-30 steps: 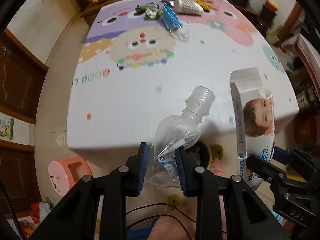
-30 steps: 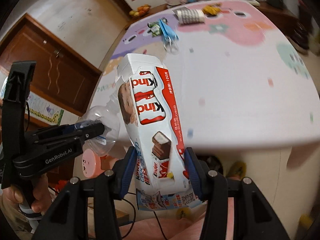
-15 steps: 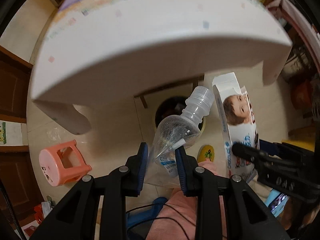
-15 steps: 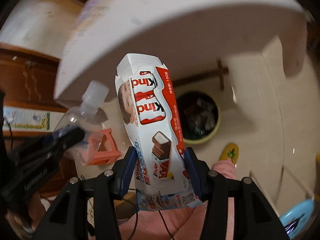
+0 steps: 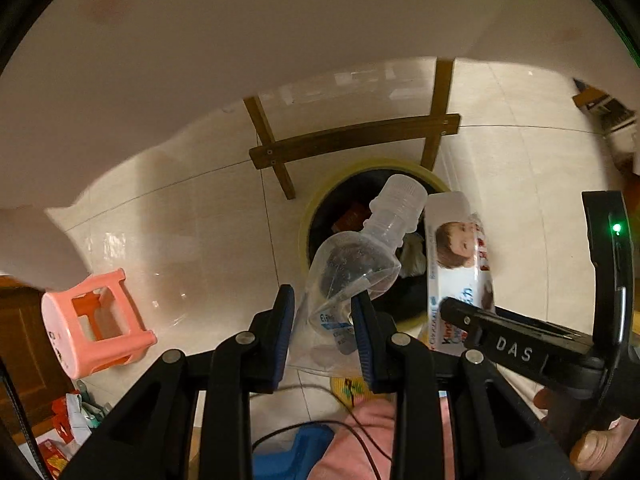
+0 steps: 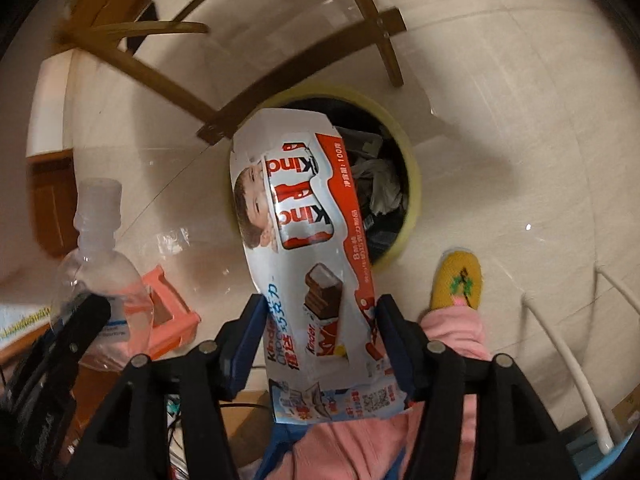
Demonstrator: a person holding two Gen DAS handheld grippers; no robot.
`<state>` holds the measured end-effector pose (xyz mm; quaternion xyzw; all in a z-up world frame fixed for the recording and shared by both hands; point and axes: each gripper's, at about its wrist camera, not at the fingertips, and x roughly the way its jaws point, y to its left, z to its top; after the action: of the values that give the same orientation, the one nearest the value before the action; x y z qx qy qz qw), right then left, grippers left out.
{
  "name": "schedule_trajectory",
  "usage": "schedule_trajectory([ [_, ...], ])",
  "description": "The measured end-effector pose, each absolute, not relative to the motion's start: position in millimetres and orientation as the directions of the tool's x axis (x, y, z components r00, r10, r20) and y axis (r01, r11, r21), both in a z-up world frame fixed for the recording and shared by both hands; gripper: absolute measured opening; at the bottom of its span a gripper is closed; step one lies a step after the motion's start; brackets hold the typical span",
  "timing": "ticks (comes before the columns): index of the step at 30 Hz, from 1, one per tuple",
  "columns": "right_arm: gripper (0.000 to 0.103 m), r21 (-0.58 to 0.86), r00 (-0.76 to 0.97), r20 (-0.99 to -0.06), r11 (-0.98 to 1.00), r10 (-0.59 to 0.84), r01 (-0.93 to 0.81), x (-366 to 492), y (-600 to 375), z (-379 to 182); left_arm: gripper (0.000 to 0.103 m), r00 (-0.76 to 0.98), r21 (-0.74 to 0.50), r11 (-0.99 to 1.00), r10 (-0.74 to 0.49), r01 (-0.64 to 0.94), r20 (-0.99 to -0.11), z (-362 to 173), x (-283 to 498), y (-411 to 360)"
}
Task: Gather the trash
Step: 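Open both grippers over the bin, dropping the bottle and Kinder box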
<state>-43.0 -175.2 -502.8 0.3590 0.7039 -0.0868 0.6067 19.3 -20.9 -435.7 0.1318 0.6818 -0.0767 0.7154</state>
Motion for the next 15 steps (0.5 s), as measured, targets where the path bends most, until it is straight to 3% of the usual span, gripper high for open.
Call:
schedule_trajectory([
  [1, 0.061, 0.318, 0.001, -0.914, 0.715, 0.406, 0.623, -39.0, -177.2, -512.4, 0.032, 0.053, 0.079, 0.955, 0.066, 0.287, -0.996, -443.6, 22.8, -21.3],
  [3, 0.062, 0.335, 0.028, -0.912, 0.703, 0.410, 0.628, -30.9, -179.7, -523.3, 0.058, 0.044, 0.081, 0.955, 0.072, 0.286, -0.996, -459.1, 29.4, -22.3],
  [4, 0.065, 0.338, 0.037, -0.913, 0.703, 0.406, 0.626, -26.5, -180.5, -527.0, 0.062, 0.045, 0.085, 0.954, 0.075, 0.287, -0.996, -464.1, 30.6, -24.9],
  [6, 0.071, 0.348, 0.054, -0.913, 0.702, 0.405, 0.621, -19.6, -181.2, -530.0, 0.064, 0.057, 0.091, 0.952, 0.078, 0.292, -0.995, -469.5, 34.6, -25.8],
  [15, 0.071, 0.375, 0.094, -0.912, 0.721, 0.399, 0.583, -15.4, -179.6, -492.5, 0.064, 0.044, 0.119, 0.951, 0.111, 0.285, -0.993, -445.3, 34.0, -16.3],
])
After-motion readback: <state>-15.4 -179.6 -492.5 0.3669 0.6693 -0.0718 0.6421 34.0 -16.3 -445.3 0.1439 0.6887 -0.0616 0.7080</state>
